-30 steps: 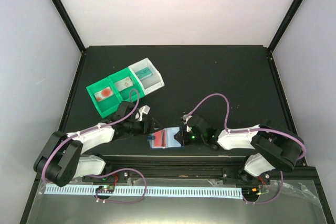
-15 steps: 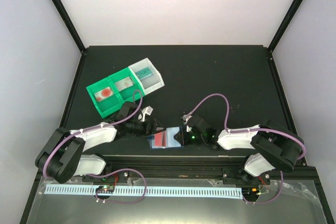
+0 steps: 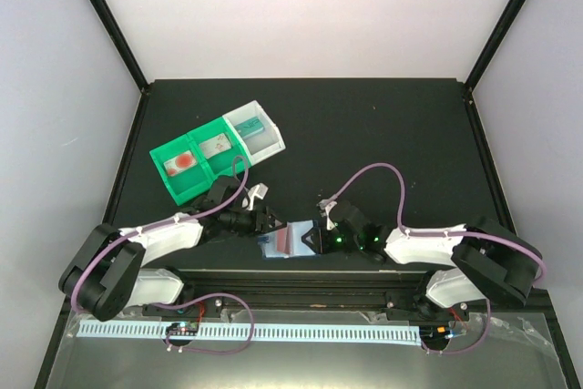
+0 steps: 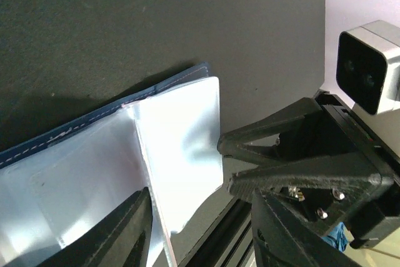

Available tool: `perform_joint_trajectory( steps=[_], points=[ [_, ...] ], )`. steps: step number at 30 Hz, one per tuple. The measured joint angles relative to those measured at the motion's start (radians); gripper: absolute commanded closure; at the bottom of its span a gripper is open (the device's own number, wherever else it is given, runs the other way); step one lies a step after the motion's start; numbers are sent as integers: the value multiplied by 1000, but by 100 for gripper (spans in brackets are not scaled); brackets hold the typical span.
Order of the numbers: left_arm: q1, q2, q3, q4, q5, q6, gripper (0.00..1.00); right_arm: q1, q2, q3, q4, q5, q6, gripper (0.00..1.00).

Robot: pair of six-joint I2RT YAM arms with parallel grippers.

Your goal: Take the credit cards out of the card holder

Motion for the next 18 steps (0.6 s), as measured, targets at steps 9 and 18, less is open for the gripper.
perform_joint_trajectory(
  steps=[9,18],
  points=[
    [-27,29,17,11,-4,-12,65,37,-9,51,-1,-6,2,54],
    [-79,54,29,47,-8,-50,57,63,0,68,3,-16,16,50]
  ],
)
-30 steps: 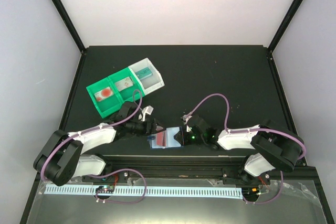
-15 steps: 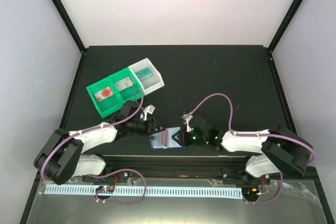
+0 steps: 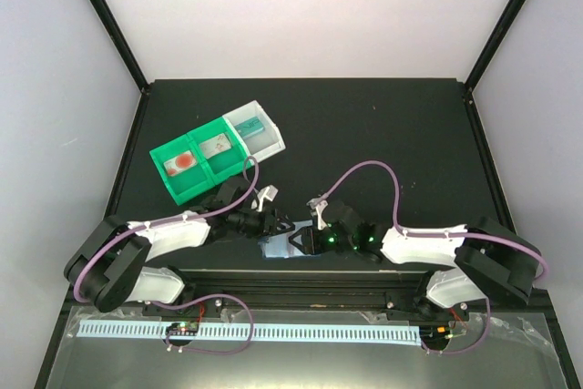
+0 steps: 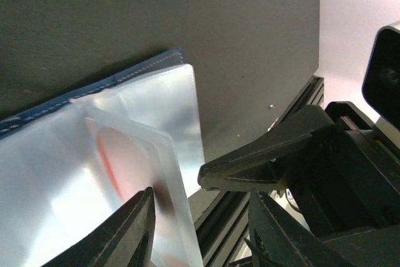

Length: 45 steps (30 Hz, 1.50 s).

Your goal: Take the credit cards out of the card holder

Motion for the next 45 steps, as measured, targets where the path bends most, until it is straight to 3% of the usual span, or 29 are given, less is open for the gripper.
perform_joint_trajectory(
  steps=[11,16,26,45],
  points=[
    [-60,45,34,56,-19,-58,57,1,-177,-100,-39,107,26,49],
    [-60,43,34,58,-55,-62,56,1,-218,-104,-57,135,24,61],
    [-59,14,31,-20,-183,-48,58,1,-175,-85,-91,159,25,77],
    [-56,76,-18,34,-194,-61,58,1,-55,-22,-103,235,40,83]
  ],
)
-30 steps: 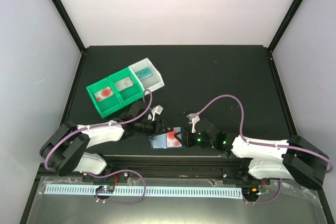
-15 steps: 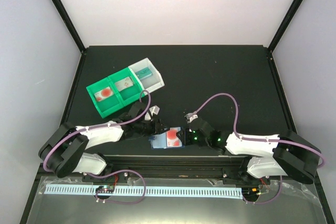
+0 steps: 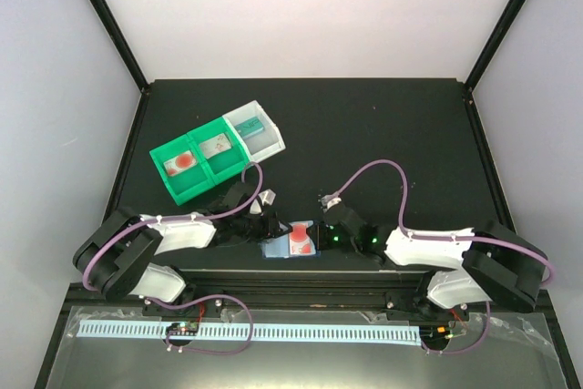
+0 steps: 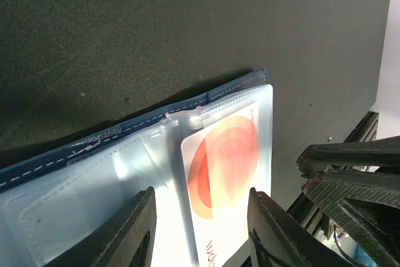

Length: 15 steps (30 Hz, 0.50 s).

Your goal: Take the credit cards out of the card holder

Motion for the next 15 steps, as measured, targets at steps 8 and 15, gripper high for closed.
perform_joint_trajectory(
  steps=[8,15],
  points=[
    [0,0,-19,41,8,-16,59,0,55,29,0,11,-7,84],
    [0,0,-27,56,15,-19,58,0,119,41,3,5,-7,85]
  ],
)
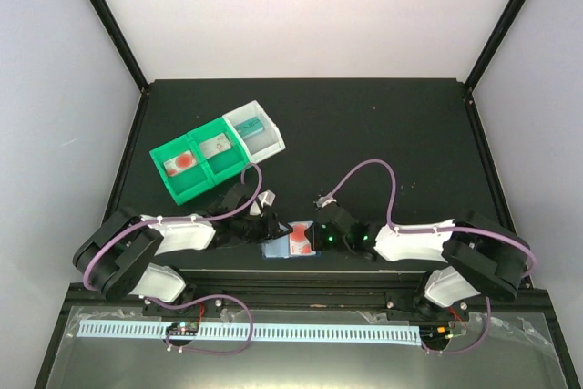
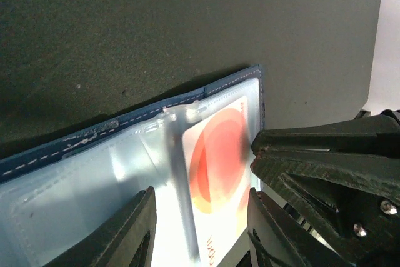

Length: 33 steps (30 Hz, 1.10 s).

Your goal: Take the credit cards out of the card holder

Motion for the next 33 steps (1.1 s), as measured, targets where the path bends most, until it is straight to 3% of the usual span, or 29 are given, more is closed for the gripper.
perform_joint_trajectory(
  steps=[8,22,28,33],
  points=[
    [-4,16,-34,82,2,-18,59,0,23,-10,22,1,19,85],
    [-29,82,-44,204,8,-70,74,0,16,-39,69,8,54,85],
    [-39,117,-43,225,13,-84,92,0,16,-44,79,8,61,85],
    [-41,116,-42,226,12,-88,98,0,16,-50,88,10,61,85]
  ],
)
